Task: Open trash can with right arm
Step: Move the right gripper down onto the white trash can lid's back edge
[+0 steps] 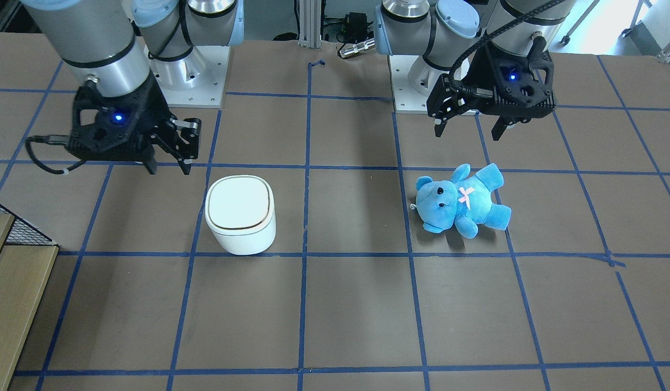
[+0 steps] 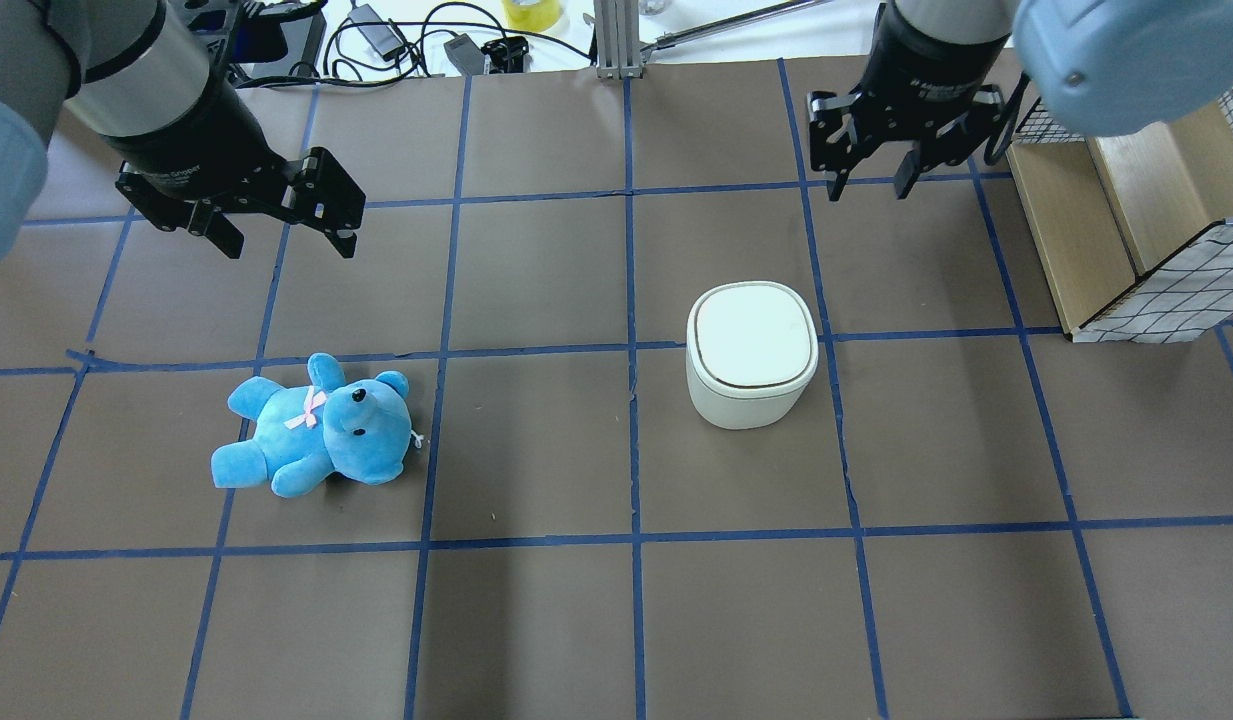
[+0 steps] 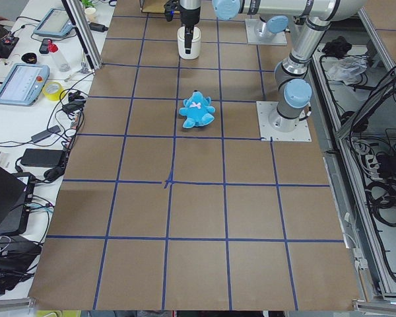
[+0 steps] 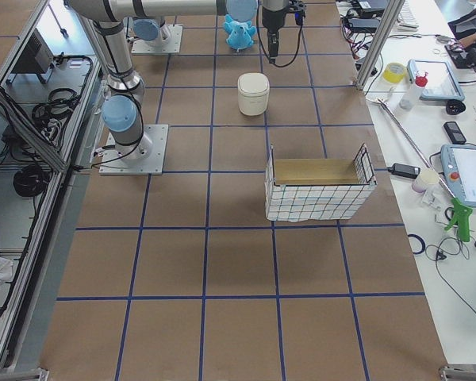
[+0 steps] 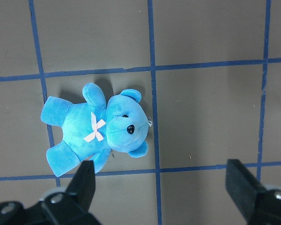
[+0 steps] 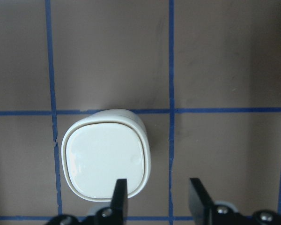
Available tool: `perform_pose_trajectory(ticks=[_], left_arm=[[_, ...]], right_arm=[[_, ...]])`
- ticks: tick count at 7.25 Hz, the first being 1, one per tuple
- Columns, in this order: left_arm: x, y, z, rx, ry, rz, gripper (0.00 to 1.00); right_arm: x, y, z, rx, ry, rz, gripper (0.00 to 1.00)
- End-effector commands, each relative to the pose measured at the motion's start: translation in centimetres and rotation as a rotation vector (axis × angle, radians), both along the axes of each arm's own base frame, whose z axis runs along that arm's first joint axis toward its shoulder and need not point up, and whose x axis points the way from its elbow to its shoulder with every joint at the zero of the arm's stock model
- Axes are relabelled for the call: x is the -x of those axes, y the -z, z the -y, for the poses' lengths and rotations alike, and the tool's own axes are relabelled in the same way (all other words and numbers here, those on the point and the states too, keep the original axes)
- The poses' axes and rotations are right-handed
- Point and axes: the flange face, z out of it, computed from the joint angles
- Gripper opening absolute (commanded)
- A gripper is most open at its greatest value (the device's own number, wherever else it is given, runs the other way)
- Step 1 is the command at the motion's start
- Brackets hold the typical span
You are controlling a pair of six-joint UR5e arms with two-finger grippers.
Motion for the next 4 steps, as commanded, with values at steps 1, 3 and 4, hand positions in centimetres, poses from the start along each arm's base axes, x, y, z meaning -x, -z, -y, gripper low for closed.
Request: perform_pose_trajectory(ticks=[1, 3, 4], left_arm=[[0.0, 0.0, 0.0, 0.0, 0.0, 0.0, 1.0], [0.0, 0.0, 0.0, 0.0, 0.0, 0.0, 1.0], [0.0, 0.0, 0.0, 0.0, 0.0, 0.0, 1.0]], right_arm=[[-3.6, 6.0, -0.6, -0.005, -0.043, -0.005, 0.0], [-3.4, 10.9, -2.0, -0.032, -0.05, -0.008, 0.0], [-3.4, 12.8, -2.4, -0.007, -0.053, 0.002, 0.0]])
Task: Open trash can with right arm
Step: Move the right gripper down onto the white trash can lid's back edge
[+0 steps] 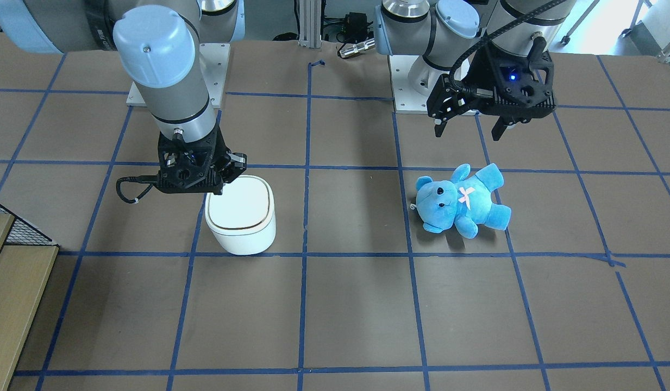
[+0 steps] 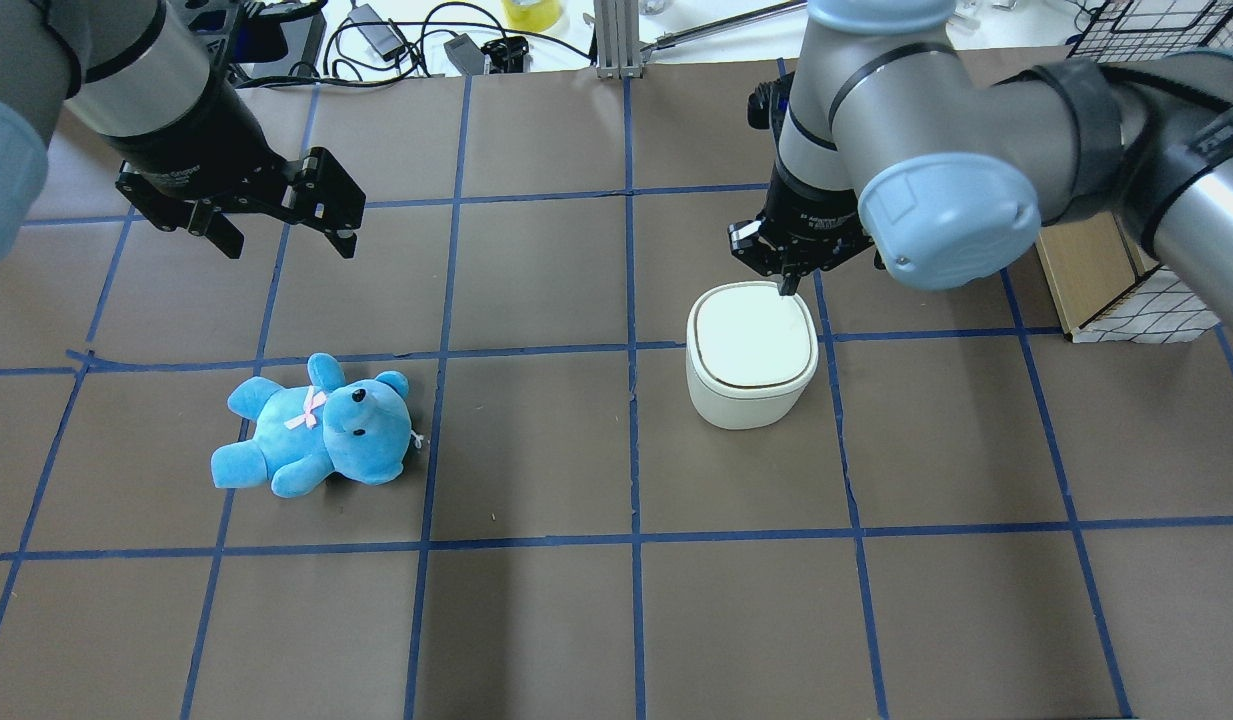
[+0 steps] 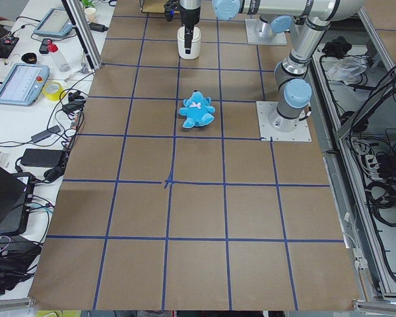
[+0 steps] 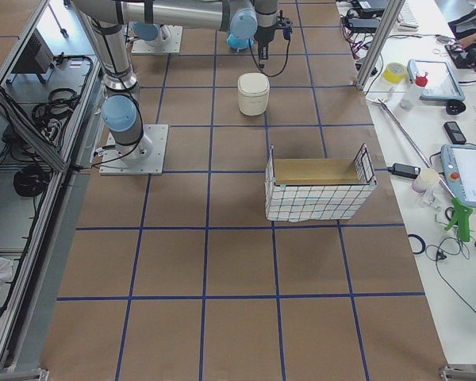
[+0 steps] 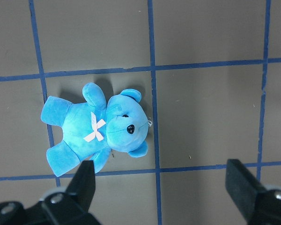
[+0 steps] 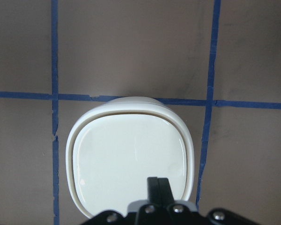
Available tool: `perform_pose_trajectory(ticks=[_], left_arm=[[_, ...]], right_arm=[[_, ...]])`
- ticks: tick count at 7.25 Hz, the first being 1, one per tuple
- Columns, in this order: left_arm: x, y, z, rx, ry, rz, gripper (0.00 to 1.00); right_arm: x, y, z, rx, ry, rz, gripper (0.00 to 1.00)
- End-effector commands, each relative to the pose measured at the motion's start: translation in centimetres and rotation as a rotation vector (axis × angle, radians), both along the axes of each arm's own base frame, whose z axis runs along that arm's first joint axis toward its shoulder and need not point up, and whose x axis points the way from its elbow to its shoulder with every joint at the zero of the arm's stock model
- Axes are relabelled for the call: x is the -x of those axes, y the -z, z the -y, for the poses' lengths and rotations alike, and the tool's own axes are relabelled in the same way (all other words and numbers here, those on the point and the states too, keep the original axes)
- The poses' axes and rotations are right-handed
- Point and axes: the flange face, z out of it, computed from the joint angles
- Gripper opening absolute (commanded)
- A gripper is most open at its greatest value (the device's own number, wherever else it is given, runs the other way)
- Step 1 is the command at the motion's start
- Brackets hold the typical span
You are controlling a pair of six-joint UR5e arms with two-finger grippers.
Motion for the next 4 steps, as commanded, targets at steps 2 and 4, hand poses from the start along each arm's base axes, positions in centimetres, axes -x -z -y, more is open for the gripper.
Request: perform_pose_trajectory(ticks=[2, 4], left_arm=[[0.0, 0.0, 0.0, 0.0, 0.0, 0.0, 1.0], [0.0, 0.0, 0.0, 0.0, 0.0, 0.0, 1.0]], right_arm=[[0.1, 4.3, -0.9, 0.008, -0.088, 0.004, 0.0], [0.1, 5.1, -0.8, -0.007, -0.081, -0.001, 0.0]])
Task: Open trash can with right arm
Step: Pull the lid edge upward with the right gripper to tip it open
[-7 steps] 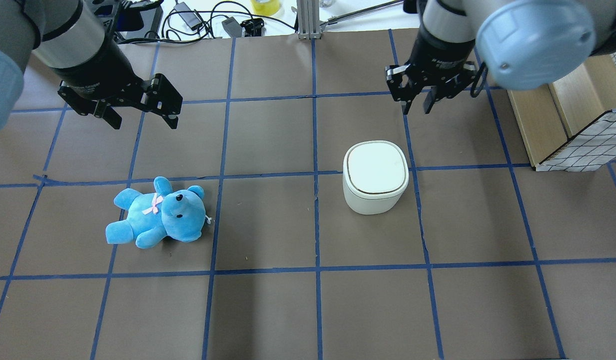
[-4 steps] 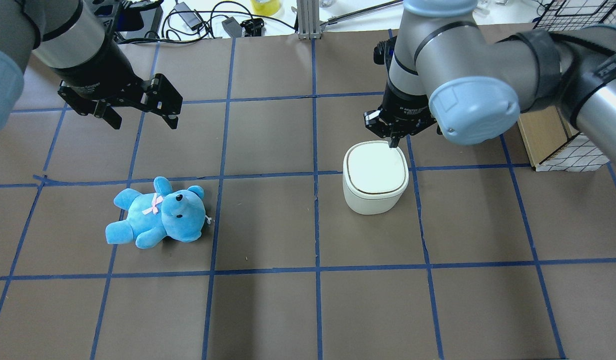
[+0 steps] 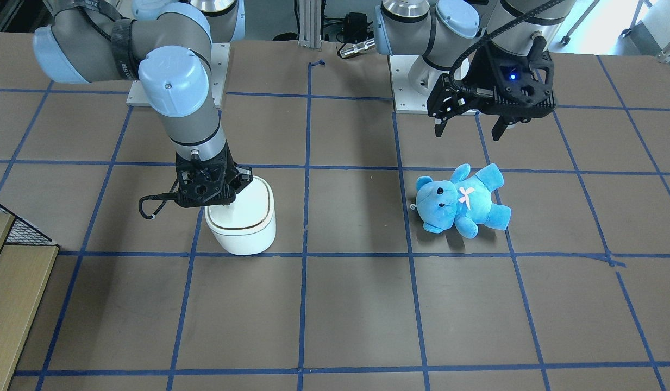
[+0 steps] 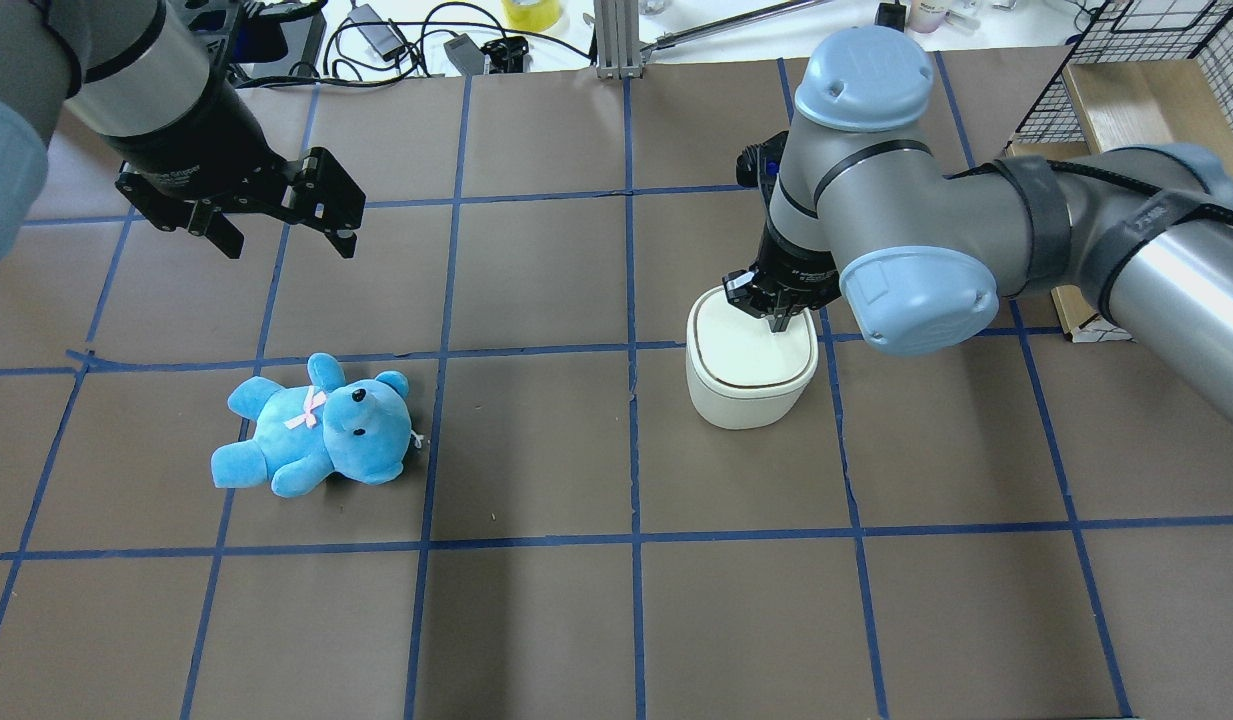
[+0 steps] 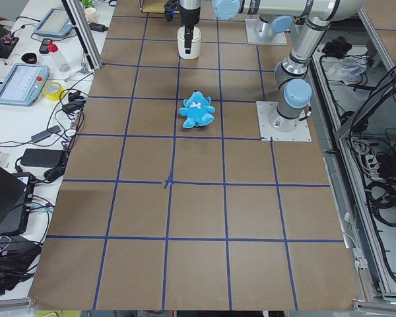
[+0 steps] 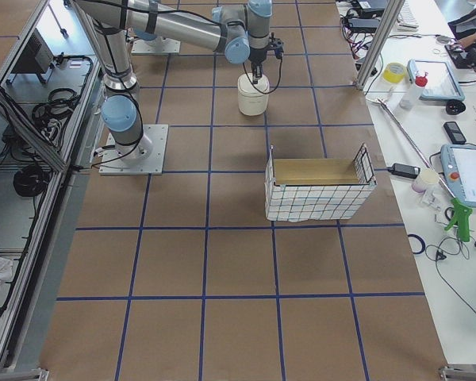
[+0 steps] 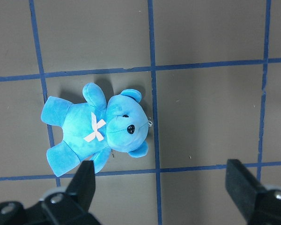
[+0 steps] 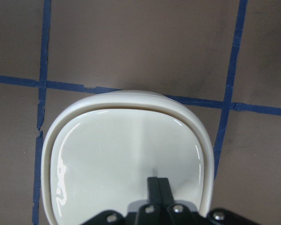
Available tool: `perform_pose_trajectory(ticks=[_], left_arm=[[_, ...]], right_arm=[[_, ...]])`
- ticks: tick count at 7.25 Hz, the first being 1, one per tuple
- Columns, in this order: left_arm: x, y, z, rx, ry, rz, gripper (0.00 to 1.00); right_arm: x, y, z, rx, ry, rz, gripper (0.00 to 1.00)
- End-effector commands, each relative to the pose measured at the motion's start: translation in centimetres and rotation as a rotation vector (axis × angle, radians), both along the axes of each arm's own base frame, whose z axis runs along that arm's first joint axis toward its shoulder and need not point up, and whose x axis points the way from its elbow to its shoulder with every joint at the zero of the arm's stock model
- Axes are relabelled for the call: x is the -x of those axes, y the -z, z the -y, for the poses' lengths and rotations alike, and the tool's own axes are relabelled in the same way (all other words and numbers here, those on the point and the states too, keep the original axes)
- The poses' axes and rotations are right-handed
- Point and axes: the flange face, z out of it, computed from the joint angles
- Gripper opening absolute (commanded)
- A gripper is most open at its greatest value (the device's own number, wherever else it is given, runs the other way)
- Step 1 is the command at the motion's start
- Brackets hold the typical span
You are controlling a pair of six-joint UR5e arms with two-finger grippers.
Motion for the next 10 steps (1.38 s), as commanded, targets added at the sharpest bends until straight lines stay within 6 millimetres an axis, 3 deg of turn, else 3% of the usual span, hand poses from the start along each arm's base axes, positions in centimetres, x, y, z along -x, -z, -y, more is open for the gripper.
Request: perform_pose_trajectory(ticks=[1, 6, 7, 8, 10], left_arm=[[0.0, 0.0, 0.0, 0.0, 0.0, 0.0, 1.0], [0.0, 0.0, 0.0, 0.0, 0.0, 0.0, 1.0], [0.0, 0.0, 0.0, 0.0, 0.0, 0.001, 1.0], [0.0, 0.0, 0.0, 0.0, 0.0, 0.0, 1.0], [0.0, 0.0, 0.0, 0.0, 0.0, 0.001, 1.0]], right_arm=[[0.0, 0.5, 0.0, -0.009, -0.01, -0.004, 0.0], [0.1, 1.3, -0.3, -0.022, 0.001, -0.005, 0.0], [0.2, -0.1, -0.1, 0.001, 0.001, -0.012, 0.44], [0.2, -2.9, -0.1, 0.054, -0.001, -0.004, 0.99], [0.6, -10.9, 1.2, 0.197, 0.011, 0.013, 1.0]])
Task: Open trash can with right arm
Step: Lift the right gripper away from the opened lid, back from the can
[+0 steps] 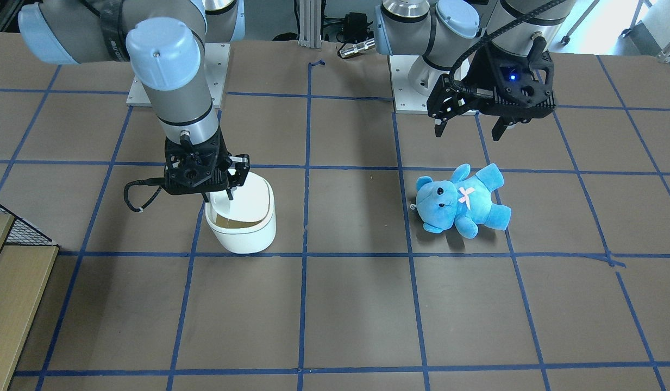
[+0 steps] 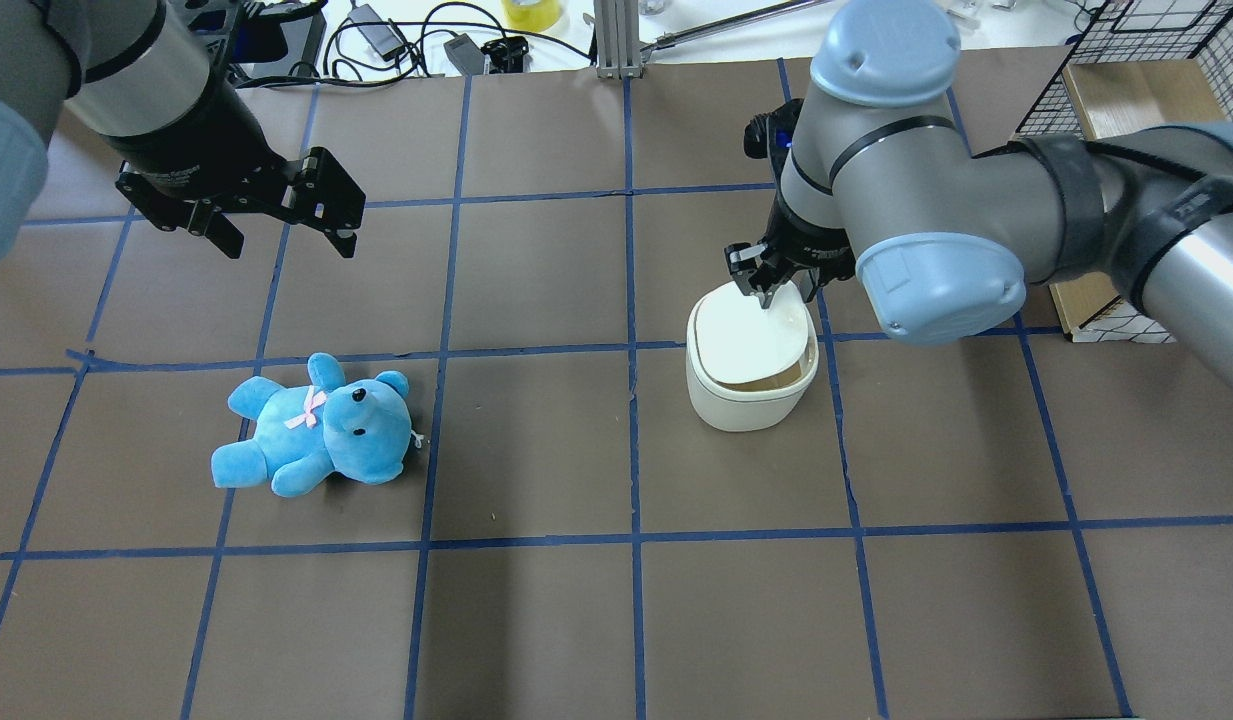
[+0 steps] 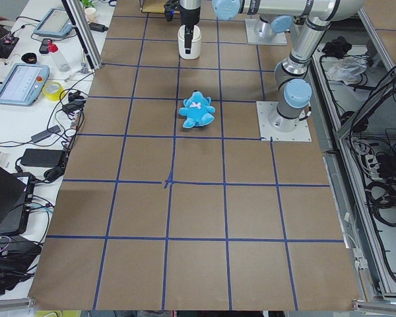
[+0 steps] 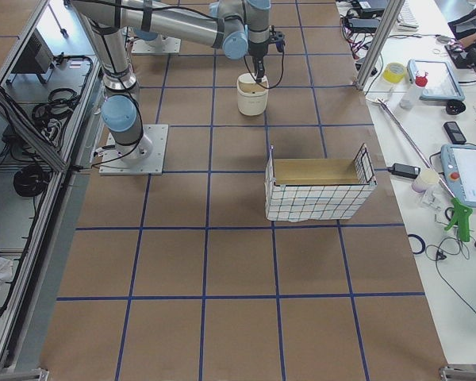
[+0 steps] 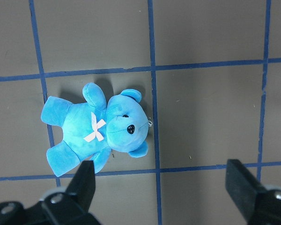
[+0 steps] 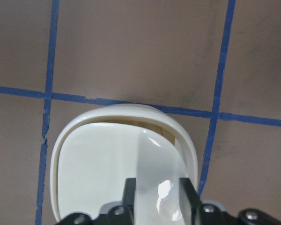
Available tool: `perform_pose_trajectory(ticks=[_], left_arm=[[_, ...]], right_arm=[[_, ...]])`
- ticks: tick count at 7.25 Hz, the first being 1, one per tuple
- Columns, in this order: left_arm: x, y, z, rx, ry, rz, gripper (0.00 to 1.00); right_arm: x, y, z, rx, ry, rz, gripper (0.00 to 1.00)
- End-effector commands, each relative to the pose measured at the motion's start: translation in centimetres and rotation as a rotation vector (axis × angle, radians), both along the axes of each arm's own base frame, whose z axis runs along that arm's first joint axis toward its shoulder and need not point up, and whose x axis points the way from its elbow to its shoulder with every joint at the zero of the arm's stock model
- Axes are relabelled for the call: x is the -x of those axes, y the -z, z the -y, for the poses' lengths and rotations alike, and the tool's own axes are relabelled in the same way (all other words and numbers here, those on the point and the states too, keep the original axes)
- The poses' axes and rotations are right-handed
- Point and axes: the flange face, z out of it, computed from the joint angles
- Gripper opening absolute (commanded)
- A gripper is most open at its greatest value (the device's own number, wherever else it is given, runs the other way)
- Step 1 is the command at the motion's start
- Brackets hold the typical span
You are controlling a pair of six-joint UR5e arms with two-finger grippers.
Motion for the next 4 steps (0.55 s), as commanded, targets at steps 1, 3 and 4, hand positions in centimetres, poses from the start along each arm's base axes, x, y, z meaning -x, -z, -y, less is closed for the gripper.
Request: perform_pose_trajectory(ticks=[1, 3, 4], left_arm=[[0.0, 0.0, 0.0, 0.0, 0.0, 0.0, 1.0], [0.0, 0.0, 0.0, 0.0, 0.0, 0.0, 1.0], [0.0, 0.0, 0.0, 0.0, 0.0, 0.001, 1.0]], right_arm=[[0.8, -8.8, 1.7, 0.097, 0.019, 0.008, 1.0], [7.2, -12.9, 4.1, 0.117, 0.121, 0.011, 1.0], [7.8, -13.1, 4.1, 0.097, 0.132, 0.012, 1.0]])
